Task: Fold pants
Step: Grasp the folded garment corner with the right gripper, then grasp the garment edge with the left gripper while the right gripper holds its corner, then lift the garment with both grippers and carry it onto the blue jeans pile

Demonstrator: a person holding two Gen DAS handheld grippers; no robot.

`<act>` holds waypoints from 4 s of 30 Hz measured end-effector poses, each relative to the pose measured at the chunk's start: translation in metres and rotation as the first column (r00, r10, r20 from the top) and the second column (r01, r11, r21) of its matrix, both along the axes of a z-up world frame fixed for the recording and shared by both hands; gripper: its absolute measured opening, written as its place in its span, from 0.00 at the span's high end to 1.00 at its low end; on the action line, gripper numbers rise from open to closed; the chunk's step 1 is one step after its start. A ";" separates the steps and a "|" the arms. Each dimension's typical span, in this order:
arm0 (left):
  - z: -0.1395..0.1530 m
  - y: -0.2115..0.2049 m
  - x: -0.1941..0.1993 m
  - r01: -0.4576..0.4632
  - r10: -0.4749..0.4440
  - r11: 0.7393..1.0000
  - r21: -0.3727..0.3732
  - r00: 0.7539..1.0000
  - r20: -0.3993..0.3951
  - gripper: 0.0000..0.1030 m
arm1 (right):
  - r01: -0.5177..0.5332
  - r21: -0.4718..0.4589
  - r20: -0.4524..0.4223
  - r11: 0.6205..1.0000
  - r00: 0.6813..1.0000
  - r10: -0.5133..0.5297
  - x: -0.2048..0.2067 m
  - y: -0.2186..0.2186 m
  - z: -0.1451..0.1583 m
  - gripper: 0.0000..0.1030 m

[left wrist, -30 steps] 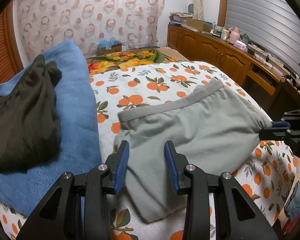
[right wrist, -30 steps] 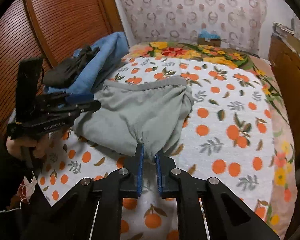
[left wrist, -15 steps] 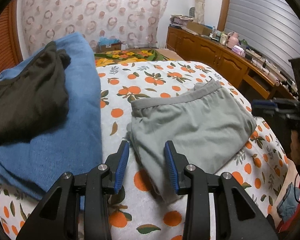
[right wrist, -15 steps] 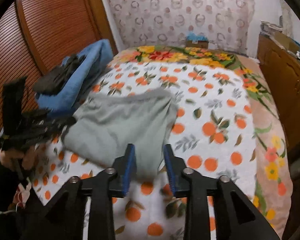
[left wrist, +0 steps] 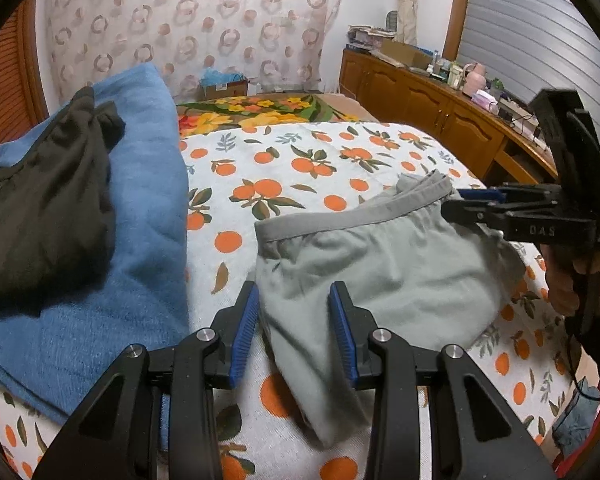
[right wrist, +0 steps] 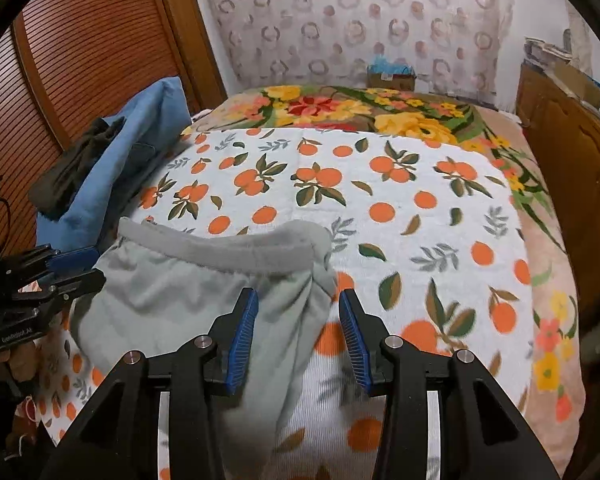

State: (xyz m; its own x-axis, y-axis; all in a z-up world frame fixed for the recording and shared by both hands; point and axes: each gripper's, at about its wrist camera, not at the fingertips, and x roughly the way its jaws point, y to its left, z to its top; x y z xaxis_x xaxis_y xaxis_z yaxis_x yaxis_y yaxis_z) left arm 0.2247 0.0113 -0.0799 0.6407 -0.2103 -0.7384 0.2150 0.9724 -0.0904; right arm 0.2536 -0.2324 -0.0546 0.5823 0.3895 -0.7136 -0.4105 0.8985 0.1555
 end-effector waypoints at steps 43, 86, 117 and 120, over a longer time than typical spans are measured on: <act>-0.017 -0.020 0.057 0.050 -0.057 0.995 -0.086 0.994 -0.088 0.63 | 0.037 -0.036 0.017 0.999 0.999 -0.037 0.001 -0.031 -0.011 0.59; 0.105 0.019 -0.056 0.088 -0.056 0.990 -0.111 0.964 0.259 0.89 | -0.054 0.040 0.336 0.998 0.941 0.038 -0.096 0.016 0.096 0.87; 0.118 0.244 -0.015 -0.224 0.207 0.974 0.021 0.930 0.303 0.89 | -0.272 0.091 0.318 0.958 0.919 0.231 0.047 0.178 0.068 0.87; 0.103 0.247 0.008 -0.216 0.195 0.975 0.050 0.944 0.266 0.89 | -0.231 0.072 0.288 0.970 0.936 0.201 0.072 0.182 0.053 0.87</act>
